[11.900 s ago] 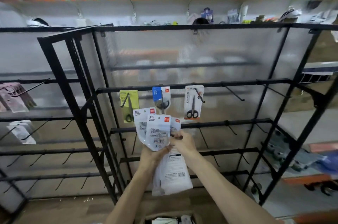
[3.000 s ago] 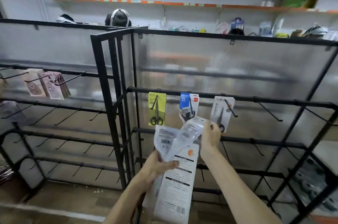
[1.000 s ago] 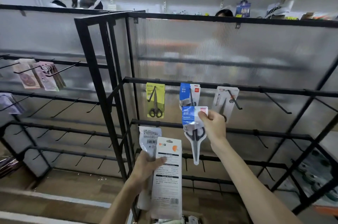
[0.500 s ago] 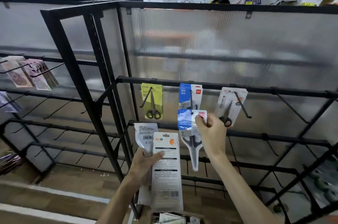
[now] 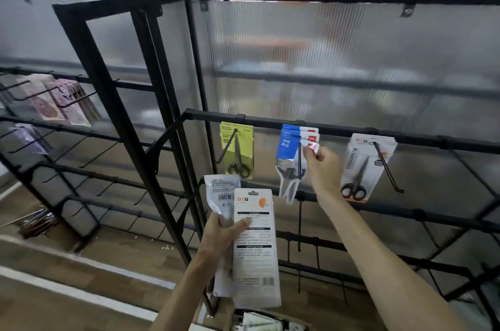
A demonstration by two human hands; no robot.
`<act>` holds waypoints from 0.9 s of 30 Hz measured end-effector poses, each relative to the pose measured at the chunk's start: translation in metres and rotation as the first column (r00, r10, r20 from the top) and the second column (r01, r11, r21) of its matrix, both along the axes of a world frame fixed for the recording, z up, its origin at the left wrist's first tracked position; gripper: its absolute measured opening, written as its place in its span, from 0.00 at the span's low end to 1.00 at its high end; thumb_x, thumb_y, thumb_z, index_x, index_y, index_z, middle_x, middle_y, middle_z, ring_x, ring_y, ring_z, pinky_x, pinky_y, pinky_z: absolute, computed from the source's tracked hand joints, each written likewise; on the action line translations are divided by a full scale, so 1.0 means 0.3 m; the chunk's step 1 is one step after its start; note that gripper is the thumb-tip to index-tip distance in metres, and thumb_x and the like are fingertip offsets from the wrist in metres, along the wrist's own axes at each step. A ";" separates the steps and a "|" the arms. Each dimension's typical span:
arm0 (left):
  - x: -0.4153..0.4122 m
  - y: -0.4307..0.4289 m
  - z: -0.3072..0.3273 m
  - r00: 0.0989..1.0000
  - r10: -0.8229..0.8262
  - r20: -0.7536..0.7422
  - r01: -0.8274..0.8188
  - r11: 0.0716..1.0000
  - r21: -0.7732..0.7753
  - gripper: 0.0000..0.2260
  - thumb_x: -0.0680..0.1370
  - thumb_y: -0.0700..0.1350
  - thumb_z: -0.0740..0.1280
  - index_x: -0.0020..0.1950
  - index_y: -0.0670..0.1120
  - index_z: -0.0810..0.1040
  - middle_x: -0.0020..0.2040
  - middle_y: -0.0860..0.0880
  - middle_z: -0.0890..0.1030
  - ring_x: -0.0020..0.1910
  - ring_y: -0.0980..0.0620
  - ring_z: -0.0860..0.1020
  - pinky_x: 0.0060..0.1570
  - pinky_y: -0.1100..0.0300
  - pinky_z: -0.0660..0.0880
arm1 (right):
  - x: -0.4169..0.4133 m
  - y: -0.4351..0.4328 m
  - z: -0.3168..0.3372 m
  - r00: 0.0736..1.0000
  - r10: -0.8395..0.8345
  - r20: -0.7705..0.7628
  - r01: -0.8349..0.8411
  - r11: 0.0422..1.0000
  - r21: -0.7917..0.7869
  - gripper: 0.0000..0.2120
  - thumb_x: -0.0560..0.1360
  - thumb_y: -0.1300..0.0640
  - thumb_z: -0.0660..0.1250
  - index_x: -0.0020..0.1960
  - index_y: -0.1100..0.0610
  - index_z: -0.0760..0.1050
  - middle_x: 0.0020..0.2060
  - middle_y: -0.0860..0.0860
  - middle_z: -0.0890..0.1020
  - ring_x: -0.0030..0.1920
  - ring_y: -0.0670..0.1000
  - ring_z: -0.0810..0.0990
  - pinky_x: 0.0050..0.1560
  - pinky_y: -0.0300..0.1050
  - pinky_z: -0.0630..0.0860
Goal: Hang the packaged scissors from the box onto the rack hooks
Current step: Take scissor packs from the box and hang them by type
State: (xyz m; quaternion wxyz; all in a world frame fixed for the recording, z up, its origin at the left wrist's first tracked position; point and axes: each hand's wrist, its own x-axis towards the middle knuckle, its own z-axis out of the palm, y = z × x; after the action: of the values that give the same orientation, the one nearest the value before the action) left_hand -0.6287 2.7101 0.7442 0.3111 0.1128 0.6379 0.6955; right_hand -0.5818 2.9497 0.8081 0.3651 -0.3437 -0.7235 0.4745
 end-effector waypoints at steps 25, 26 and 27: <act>0.180 -0.026 0.089 0.995 -0.102 -0.008 0.102 0.987 0.124 0.15 0.76 0.33 0.73 0.61 0.41 0.78 0.52 0.41 0.87 0.48 0.42 0.86 0.44 0.52 0.84 | 0.324 -0.357 -0.070 0.948 0.304 0.097 -0.266 0.921 -0.285 0.07 0.75 0.59 0.73 0.45 0.64 0.80 0.35 0.55 0.84 0.39 0.53 0.83 0.39 0.35 0.74; 0.189 -0.043 0.090 0.993 -0.115 -0.023 0.117 0.987 0.114 0.16 0.76 0.34 0.74 0.62 0.41 0.77 0.52 0.41 0.87 0.50 0.41 0.86 0.46 0.50 0.84 | 0.345 -0.368 -0.071 0.940 0.322 0.110 -0.274 0.909 -0.313 0.05 0.75 0.59 0.72 0.42 0.60 0.80 0.34 0.49 0.85 0.39 0.48 0.84 0.37 0.33 0.73; 0.200 -0.060 0.089 0.992 -0.121 -0.034 0.124 0.987 0.104 0.17 0.76 0.35 0.74 0.63 0.41 0.77 0.53 0.41 0.87 0.51 0.41 0.86 0.47 0.50 0.83 | 0.363 -0.378 -0.079 0.938 0.325 0.121 -0.270 0.903 -0.334 0.04 0.75 0.59 0.73 0.42 0.58 0.81 0.36 0.47 0.86 0.40 0.46 0.85 0.37 0.34 0.74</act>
State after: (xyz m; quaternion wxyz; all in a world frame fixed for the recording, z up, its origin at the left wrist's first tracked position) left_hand -0.5688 2.6921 0.7708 0.3377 0.1777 0.5963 0.7062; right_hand -0.4730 2.8361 0.7845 0.1646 -0.3224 -0.7121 0.6015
